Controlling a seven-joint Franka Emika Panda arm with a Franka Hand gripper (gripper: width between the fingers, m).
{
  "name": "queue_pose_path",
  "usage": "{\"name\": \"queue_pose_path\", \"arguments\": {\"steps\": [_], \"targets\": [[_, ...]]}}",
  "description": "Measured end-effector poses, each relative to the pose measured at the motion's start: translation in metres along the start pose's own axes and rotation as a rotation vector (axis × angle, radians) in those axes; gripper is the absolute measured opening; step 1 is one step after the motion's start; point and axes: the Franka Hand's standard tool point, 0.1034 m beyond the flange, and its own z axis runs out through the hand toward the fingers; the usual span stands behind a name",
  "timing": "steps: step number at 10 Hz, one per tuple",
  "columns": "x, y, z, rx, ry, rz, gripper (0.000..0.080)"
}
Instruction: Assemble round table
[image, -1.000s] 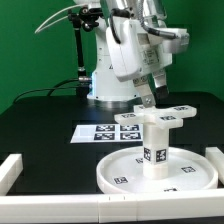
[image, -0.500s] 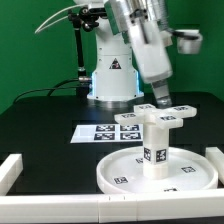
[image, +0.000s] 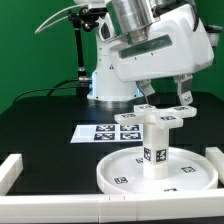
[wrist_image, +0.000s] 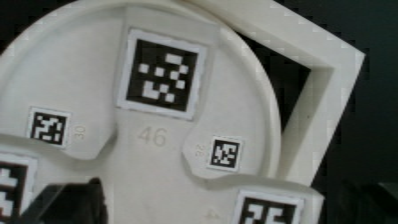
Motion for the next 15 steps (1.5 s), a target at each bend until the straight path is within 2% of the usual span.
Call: {"name": "queue_pose_path", "arguments": {"steps": [1,3,4,5,9,10,12,15], "targets": [[0.0004,0.0003,-0.0001,-0.002,0.001,-0.103,0.0649],[0.0015,0.0019,-0.0010,-0.062,0.019,-0.517,0.0649],[-0.0024,0.0004,-0.0027,-0.084,-0.021,-0.709,0.0649],[-0.0038,-0.0047,-0.0051,-0.115,-0.029,-0.812,0.0649],[-0.0005,-0.0021,-0.0040,-0.114,-0.046,-1.128,0.0649],[0.0010,0.0004,-0.0032,-0.128,-0.067,-1.350,0.0649],[0.0026,0.0024,0.0026,-0.157,-0.113,-1.545,0.0649],[0.0049,0.0046,0.0035,-0.151,-0.133,-1.710,0.0649]]}}
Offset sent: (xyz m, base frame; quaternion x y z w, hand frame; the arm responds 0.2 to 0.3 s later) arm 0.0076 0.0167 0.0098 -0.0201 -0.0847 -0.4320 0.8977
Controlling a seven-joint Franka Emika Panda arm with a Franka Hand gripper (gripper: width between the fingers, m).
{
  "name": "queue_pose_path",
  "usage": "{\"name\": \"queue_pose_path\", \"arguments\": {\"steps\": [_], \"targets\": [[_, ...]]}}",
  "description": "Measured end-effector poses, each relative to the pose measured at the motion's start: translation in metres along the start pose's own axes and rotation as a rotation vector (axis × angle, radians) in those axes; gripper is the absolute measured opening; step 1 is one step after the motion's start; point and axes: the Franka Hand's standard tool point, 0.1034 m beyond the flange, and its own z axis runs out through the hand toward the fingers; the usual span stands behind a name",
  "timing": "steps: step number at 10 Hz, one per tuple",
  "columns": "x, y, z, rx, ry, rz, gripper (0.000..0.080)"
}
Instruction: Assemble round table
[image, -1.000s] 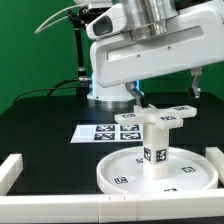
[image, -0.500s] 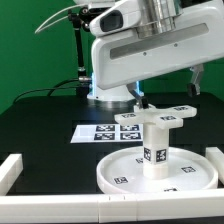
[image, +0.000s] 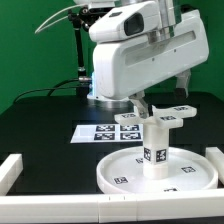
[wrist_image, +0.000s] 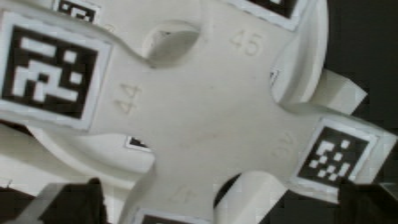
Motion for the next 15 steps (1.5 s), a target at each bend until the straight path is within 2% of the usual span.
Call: {"name": "queue_pose_path", "arguments": {"steps": [2,4,7,14,15], "targets": [[-0.005,-0.001,0.003,0.002,-0.007,-0.179,0.0649],[-0.009,0.000,0.004,-0.023,0.004,-0.252,0.0649],[-0.016,0.002,0.008,-0.044,0.010,-0.255,0.0649],[-0.020,0.004,0.016,-0.036,0.001,-0.245,0.0646],[-0.020,0.004,0.016,-0.036,0.000,-0.244,0.0494]]}}
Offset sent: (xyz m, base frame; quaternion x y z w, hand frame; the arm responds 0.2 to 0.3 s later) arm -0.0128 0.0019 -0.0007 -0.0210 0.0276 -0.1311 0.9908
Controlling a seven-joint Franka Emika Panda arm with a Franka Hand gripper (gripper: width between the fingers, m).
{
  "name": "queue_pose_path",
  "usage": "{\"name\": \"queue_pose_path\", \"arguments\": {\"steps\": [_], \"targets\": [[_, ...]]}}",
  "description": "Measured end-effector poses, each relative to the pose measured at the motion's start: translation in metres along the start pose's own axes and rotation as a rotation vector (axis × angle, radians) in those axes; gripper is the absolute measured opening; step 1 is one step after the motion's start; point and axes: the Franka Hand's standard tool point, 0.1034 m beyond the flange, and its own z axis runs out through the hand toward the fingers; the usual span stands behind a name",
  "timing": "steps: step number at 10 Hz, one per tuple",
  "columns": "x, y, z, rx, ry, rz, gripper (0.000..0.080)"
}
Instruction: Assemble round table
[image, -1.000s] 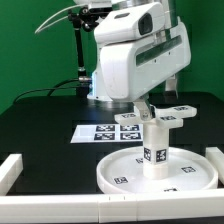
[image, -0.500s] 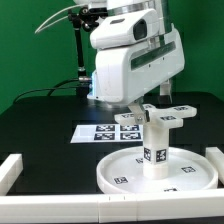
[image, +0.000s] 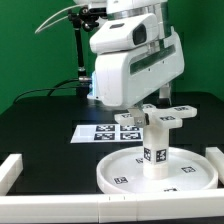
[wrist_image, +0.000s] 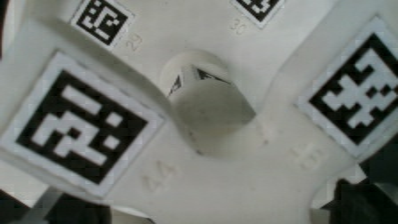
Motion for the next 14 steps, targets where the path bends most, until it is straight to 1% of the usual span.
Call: {"name": "queue_pose_path", "arguments": {"steps": [1,2,4,5,7,8,13,14], "targets": [[-0.0002,-0.0002,0.0000,0.001,0.000,0.005,0.0494],[-0.0004,-0.0001,0.0000,0.001,0.000,0.040,0.0443],[-0.0002,-0.0003,0.0000,0.002,0.001,0.071,0.0443],[-0.0004,-0.0004,0.0002,0.004,0.002,0.242,0.0443],[0.0004,-0.0002,0.0007,0.011,0.018,0.444,0.0443],[0.0039,-0.0020,0.0012,0.011,0.025,0.588,0.0443],[0.0039,-0.0014,0.0009,0.013,0.025,0.880,0.0445],[0.0035,-0.0015,0.0008,0.014,0.026,0.977,0.0445]]}}
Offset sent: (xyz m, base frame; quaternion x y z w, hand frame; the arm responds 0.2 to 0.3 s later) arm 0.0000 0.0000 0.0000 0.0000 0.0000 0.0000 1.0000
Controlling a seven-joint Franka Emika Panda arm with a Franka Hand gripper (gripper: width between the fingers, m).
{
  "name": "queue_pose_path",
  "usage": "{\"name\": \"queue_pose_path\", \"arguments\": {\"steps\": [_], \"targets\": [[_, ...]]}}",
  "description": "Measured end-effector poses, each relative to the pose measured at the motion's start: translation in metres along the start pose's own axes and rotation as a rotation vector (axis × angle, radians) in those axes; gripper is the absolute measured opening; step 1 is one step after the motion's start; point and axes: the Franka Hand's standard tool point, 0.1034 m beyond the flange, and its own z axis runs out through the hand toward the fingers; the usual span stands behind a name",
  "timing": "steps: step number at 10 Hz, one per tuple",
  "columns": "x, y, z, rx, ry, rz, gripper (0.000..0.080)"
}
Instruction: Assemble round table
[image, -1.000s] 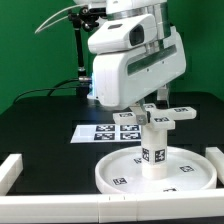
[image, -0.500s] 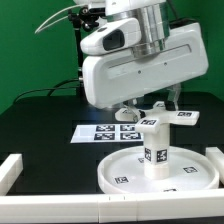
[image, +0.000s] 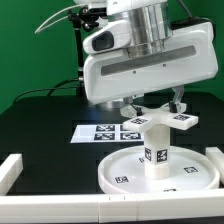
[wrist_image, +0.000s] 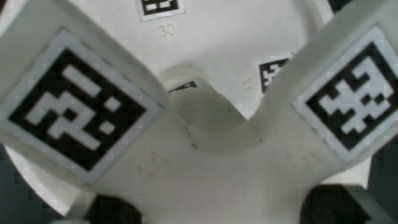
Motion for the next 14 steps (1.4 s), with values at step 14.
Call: {"name": "queue_pose_path", "arguments": {"steps": [14], "targets": [[-0.0019,0.0001,0.0001,0.133,0.098,1.413,0.0445]]}}
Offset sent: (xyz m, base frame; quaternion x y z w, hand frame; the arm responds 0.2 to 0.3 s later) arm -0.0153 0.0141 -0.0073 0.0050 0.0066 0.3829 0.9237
